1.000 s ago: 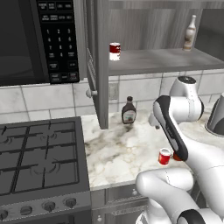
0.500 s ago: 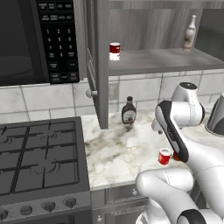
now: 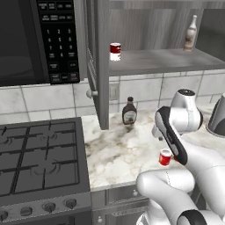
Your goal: Pick the cans from the counter and place them in their designated side in the cabinet.
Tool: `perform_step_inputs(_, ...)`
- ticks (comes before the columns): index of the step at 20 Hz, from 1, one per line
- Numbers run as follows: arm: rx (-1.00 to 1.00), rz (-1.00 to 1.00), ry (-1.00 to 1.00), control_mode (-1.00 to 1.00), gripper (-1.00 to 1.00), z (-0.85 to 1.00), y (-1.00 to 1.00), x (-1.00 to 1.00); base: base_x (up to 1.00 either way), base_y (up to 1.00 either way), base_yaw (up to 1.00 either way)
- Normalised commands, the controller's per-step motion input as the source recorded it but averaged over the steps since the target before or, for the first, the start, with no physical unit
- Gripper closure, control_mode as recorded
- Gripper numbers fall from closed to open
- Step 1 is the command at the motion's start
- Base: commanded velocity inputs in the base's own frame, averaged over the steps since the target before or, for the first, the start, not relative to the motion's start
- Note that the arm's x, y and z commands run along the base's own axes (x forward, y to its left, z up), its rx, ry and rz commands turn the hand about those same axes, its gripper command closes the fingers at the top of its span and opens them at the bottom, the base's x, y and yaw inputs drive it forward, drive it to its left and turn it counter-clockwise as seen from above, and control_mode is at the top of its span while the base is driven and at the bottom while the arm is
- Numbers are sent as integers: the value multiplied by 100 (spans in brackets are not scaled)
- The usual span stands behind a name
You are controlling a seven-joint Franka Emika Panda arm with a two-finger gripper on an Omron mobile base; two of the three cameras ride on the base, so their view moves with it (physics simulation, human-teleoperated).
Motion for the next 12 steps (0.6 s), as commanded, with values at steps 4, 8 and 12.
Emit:
perform_step_inputs(4, 0, 0, 3, -100, -100, -26, -9, -10, 0, 0, 0)
perform_step_inputs(8, 0, 0, 2, -100, -100, -25, -4, -12, 0, 0, 0)
perform_step_inputs(12, 1, 0, 1, -100, -100, -21, 0, -4, 0, 0, 0)
